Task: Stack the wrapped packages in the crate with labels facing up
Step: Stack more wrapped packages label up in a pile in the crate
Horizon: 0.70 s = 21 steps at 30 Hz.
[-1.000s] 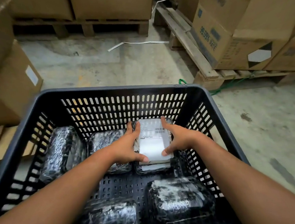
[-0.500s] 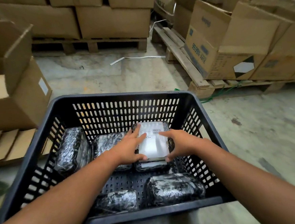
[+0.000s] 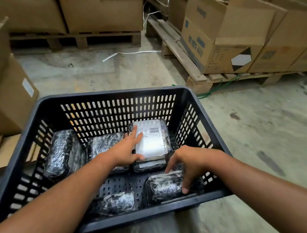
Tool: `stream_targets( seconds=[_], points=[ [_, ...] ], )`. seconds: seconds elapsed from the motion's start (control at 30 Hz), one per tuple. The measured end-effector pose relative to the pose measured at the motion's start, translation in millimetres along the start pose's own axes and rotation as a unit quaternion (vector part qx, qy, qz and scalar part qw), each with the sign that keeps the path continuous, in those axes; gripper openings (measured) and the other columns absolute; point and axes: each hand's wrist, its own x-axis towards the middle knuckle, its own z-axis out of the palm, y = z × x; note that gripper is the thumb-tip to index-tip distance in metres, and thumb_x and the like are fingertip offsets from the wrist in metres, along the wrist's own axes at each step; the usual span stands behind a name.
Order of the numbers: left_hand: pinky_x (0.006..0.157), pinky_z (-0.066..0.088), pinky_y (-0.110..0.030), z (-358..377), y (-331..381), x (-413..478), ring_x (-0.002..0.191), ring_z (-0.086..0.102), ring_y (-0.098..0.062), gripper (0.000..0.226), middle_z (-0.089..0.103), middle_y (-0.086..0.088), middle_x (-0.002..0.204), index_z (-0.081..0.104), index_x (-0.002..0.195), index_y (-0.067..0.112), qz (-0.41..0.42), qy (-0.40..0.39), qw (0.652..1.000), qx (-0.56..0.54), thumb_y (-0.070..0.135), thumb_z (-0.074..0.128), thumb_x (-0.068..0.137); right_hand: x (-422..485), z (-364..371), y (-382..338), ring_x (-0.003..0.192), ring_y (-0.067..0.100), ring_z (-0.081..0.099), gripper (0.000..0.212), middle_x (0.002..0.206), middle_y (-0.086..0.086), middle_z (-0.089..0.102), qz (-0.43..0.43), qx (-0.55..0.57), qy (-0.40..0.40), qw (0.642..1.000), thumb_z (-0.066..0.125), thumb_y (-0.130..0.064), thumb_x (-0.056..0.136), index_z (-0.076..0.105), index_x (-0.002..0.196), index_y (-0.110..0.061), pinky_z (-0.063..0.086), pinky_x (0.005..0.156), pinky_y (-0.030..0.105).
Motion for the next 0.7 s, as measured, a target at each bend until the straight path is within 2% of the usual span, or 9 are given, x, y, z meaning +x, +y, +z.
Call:
stream_targets(
  seconds=[0.1, 0.2, 0.27, 0.37, 0.5, 0.57, 0.6, 0.67, 0.7],
  points=[
    [0.124, 0.009, -0.051, -1.1, 1.6, 0.4, 0.152, -0.005, -0.026, 0.101, -0.027, 0.009, 0.159, 0.002, 0.158, 0.028, 0.001, -0.005, 1.0, -0.002, 0.032, 0.074, 0.087, -1.4, -4.7, 8.6, 0.112, 0.015, 0.065, 0.061, 0.13, -0.011, 0.069, -0.013, 0.049, -0.004, 0.999, 0.091, -0.023, 0.077, 0.069, 0.131, -0.041, 0.053, 0.097, 0.029],
    [0.123, 0.008, -0.052, -0.7, 0.9, 0.4, 0.152, -0.006, -0.027, 0.101, -0.029, 0.009, 0.158, 0.001, 0.158, 0.027, 0.001, -0.01, 1.0, -0.005, 0.031, 0.073, 0.088, 0.8, -5.0, 9.1, 0.113, 0.013, 0.062, 0.054, 0.125, -0.019, 0.068, -0.01, 0.051, 0.019, 0.998, 0.073, -0.02, 0.094, 0.06, 0.141, -0.043, 0.046, 0.092, 0.013],
    [0.123, 0.007, -0.052, -0.2, 0.2, 0.9, 0.152, -0.007, -0.027, 0.101, -0.029, 0.009, 0.158, 0.0, 0.158, 0.027, 0.001, -0.01, 1.0, -0.005, 0.031, 0.073, 0.088, 1.4, -3.6, 9.4, 0.129, 0.016, 0.056, 0.061, 0.144, -0.012, 0.06, -0.003, 0.061, 0.033, 0.998, 0.078, -0.028, 0.09, 0.056, 0.145, -0.043, 0.041, 0.103, 0.018],
    [0.124, 0.008, -0.051, 0.1, 0.0, 1.4, 0.152, -0.006, -0.027, 0.101, -0.03, 0.008, 0.158, 0.0, 0.158, 0.027, 0.0, -0.01, 1.0, -0.006, 0.031, 0.073, 0.089, 2.5, -0.4, 10.5, 0.139, 0.022, 0.049, 0.095, 0.153, -0.004, 0.052, 0.012, 0.023, 0.007, 1.0, 0.097, -0.038, 0.065, 0.052, 0.149, -0.041, 0.04, 0.113, 0.033],
    [0.124, 0.011, -0.05, -4.8, 3.1, -0.4, 0.153, 0.0, -0.027, 0.099, -0.026, 0.008, 0.16, 0.006, 0.159, 0.025, 0.002, -0.02, 1.0, -0.021, 0.027, 0.075, 0.088, 10.0, -2.2, 13.6, 0.136, 0.021, 0.052, 0.085, 0.151, -0.003, 0.056, -0.004, 0.041, 0.039, 0.998, 0.092, -0.022, 0.076, 0.053, 0.15, -0.036, 0.042, 0.113, 0.036],
    [0.124, 0.013, -0.048, -21.3, 5.7, -3.4, 0.152, 0.01, -0.025, 0.084, -0.01, 0.005, 0.165, 0.029, 0.156, 0.027, 0.005, -0.031, 0.996, -0.086, 0.023, 0.077, 0.087, 7.9, -9.0, 14.3, 0.138, 0.016, 0.05, 0.077, 0.153, -0.007, 0.053, -0.023, 0.084, 0.051, 0.995, 0.087, -0.023, 0.083, 0.052, 0.149, -0.04, 0.038, 0.117, 0.035],
    [0.124, 0.016, -0.049, -33.1, 7.4, -6.3, 0.151, 0.019, -0.022, 0.069, 0.006, 0.003, 0.166, 0.045, 0.148, 0.032, 0.009, -0.035, 0.99, -0.138, 0.022, 0.076, 0.087, 5.4, -14.0, 14.6, 0.139, 0.014, 0.048, 0.074, 0.154, -0.009, 0.051, -0.033, 0.098, 0.056, 0.993, 0.085, -0.024, 0.086, 0.051, 0.149, -0.042, 0.036, 0.118, 0.034],
    [0.116, 0.034, -0.048, -56.6, 12.1, -15.2, 0.136, 0.044, -0.013, 0.047, 0.044, 0.009, 0.151, 0.064, 0.13, 0.042, 0.016, -0.037, 0.971, -0.235, 0.025, 0.076, 0.088, -0.8, -27.3, 15.7, 0.138, 0.009, 0.047, 0.072, 0.156, -0.012, 0.049, -0.056, 0.107, 0.071, 0.99, 0.082, -0.027, 0.089, 0.048, 0.151, -0.043, 0.034, 0.117, 0.029],
    [0.108, 0.045, -0.044, -67.7, 15.7, -21.4, 0.124, 0.051, -0.006, 0.043, 0.055, 0.013, 0.14, 0.067, 0.126, 0.046, 0.018, -0.039, 0.963, -0.266, 0.03, 0.076, 0.087, -5.4, -36.0, 15.6, 0.137, 0.007, 0.047, 0.072, 0.155, -0.013, 0.049, -0.066, 0.115, 0.082, 0.988, 0.081, -0.029, 0.089, 0.048, 0.151, -0.043, 0.034, 0.115, 0.026]
  ],
)
